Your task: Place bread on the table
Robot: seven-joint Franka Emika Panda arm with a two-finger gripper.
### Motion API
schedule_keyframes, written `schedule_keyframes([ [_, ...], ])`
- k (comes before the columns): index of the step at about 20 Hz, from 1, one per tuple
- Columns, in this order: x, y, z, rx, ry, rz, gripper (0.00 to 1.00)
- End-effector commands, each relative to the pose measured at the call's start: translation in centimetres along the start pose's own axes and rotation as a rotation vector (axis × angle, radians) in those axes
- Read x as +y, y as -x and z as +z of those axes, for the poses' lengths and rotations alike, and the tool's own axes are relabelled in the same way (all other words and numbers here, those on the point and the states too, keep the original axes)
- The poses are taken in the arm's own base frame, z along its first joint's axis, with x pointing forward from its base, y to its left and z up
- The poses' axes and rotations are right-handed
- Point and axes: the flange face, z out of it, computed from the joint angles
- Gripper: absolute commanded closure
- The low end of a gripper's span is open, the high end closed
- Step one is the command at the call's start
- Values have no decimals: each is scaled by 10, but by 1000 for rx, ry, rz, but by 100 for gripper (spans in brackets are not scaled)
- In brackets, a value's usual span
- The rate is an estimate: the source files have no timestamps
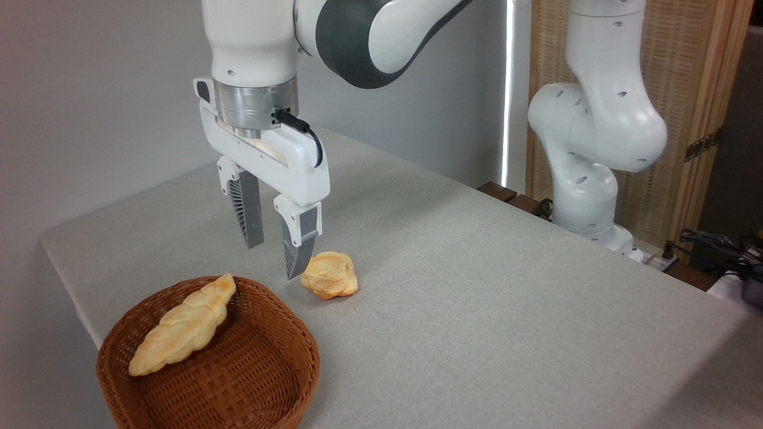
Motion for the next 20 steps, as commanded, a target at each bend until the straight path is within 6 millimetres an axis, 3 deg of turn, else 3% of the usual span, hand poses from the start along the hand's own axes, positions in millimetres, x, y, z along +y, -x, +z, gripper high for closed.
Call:
schedule_keyframes([
  [1,1,-2,-2,11,12,4,0],
  [17,0,-7,8,15,16,3,0],
  [20,-5,-16,9,109,27,-39,0],
])
